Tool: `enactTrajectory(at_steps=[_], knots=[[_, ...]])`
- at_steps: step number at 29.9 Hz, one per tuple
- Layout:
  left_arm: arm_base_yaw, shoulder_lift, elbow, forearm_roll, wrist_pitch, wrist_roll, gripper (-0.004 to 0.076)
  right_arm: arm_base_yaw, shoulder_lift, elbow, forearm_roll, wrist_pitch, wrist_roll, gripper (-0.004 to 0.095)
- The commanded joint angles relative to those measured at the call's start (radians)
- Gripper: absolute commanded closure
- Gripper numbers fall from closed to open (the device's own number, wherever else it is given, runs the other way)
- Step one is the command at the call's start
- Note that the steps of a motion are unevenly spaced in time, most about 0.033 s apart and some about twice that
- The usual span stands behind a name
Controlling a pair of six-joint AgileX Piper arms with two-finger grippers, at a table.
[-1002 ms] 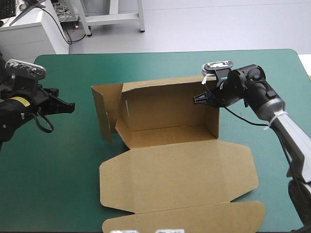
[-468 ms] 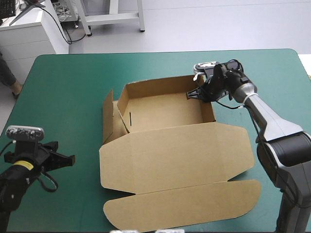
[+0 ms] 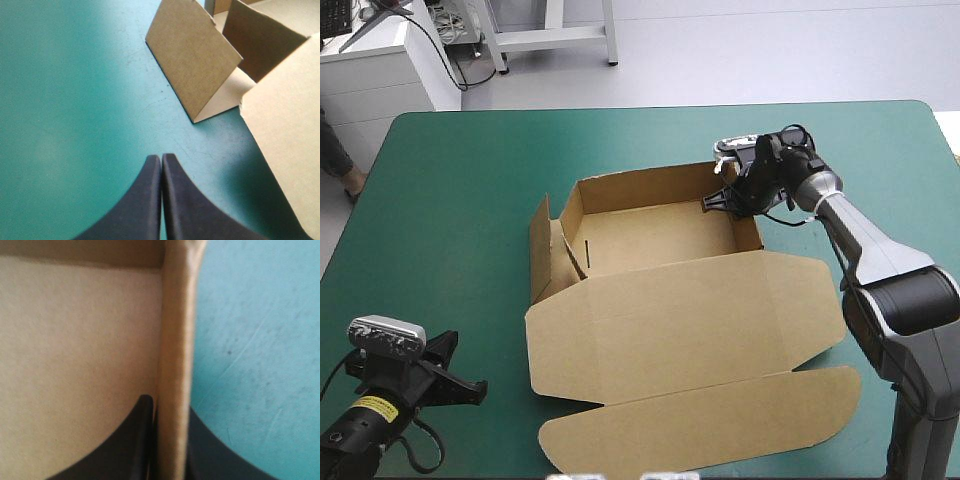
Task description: Fold the box
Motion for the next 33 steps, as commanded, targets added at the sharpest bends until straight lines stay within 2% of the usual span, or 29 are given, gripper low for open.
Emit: enactTrajectory(at_steps=[1,3,5,9,16,20,24,33], knots=[[-0.09,0.005,-0.025,0.128,-0.053,-0.111,0.0733,0.007,-0.012,-0.023,0.025,0.093,-0.018,0.0633],[-0.122,0.005,-0.025,0.226,-0.023,-0.198,0.0733,0.007,-0.012,-0.059,0.021,0.11,-0.016,0.053],[-0.143,0.005,-0.025,0.283,0.01,-0.242,0.0733,0.007,-0.013,-0.099,0.012,0.122,0.0,0.0482],[-0.153,0.002,-0.025,0.319,0.015,-0.278,0.0733,0.007,-0.013,-0.22,-0.028,0.218,0.0,0.0476],[-0.153,0.002,-0.025,0.317,0.017,-0.278,0.0732,0.007,-0.105,-0.345,-0.059,0.224,0.016,0.0475],[-0.153,0.002,-0.025,0.31,0.017,-0.278,0.0732,0.007,-0.19,-0.351,-0.107,0.224,0.016,0.0473],[-0.153,0.002,-0.025,0.31,0.017,-0.278,0.0732,0.007,-0.253,-0.351,-0.114,0.224,0.0,0.0431],[-0.153,0.002,-0.025,0.31,0.015,-0.278,0.0732,0.007,-0.249,-0.232,-0.105,0.224,0.0,0.0402]])
